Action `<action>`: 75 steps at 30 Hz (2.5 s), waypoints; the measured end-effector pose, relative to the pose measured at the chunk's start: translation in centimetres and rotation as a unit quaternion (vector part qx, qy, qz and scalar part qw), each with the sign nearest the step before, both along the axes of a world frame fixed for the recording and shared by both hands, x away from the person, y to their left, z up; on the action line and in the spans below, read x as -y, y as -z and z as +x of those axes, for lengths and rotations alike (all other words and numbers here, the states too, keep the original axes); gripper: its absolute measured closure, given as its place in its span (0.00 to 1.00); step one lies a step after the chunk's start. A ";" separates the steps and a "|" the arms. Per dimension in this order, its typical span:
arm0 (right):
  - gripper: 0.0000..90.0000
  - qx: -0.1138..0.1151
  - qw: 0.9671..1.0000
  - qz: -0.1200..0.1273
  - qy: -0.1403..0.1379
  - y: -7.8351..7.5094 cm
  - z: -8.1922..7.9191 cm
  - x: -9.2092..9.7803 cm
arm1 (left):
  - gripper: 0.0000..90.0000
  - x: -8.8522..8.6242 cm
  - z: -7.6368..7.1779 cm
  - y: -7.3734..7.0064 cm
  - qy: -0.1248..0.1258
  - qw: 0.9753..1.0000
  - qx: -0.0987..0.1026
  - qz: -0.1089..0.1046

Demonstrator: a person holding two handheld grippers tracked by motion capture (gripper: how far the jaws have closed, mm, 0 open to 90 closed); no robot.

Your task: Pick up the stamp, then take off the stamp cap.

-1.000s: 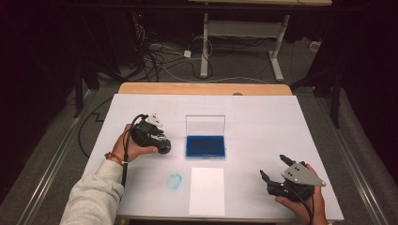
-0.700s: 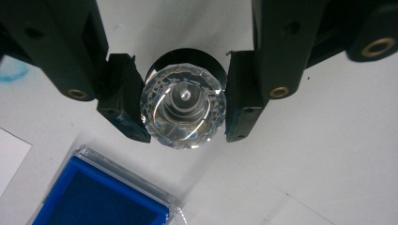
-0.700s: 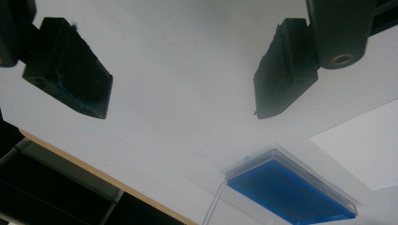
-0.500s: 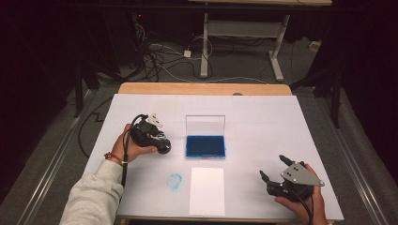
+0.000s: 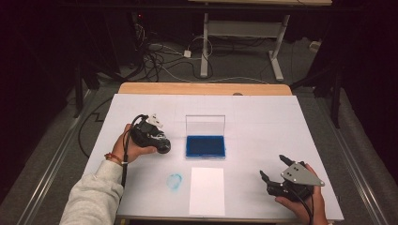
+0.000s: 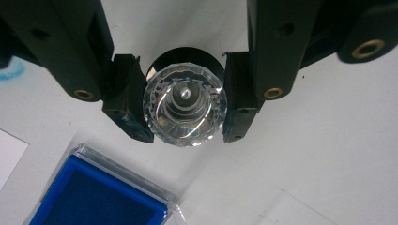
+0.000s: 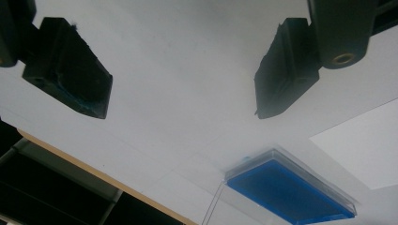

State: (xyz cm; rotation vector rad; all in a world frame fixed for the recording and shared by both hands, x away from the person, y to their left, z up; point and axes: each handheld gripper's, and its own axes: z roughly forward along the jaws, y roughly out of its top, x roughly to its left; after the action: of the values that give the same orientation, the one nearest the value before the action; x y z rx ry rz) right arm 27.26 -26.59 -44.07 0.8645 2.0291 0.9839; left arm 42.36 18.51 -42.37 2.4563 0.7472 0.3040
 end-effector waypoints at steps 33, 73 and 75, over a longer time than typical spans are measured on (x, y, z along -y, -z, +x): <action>0.22 0.003 1.000 -0.002 -0.005 -0.2 0.9 -0.4 | 0.61 1.6 -6.4 -3.9 0.048 0.993 0.087 -0.058; 0.19 -0.019 0.996 0.029 -0.080 0.0 1.6 -3.4 | 0.61 7.3 -8.1 -4.4 0.126 0.986 0.073 -0.082; 0.19 -0.034 0.994 0.029 -0.100 0.1 2.3 -4.9 | 0.61 7.8 -7.8 -4.4 0.126 0.986 0.070 -0.088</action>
State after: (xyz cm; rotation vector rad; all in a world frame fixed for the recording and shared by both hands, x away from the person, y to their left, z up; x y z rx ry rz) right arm 29.53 -21.69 -44.17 0.7454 2.1866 1.1416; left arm 34.58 10.73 -37.98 2.3023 0.3804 0.2968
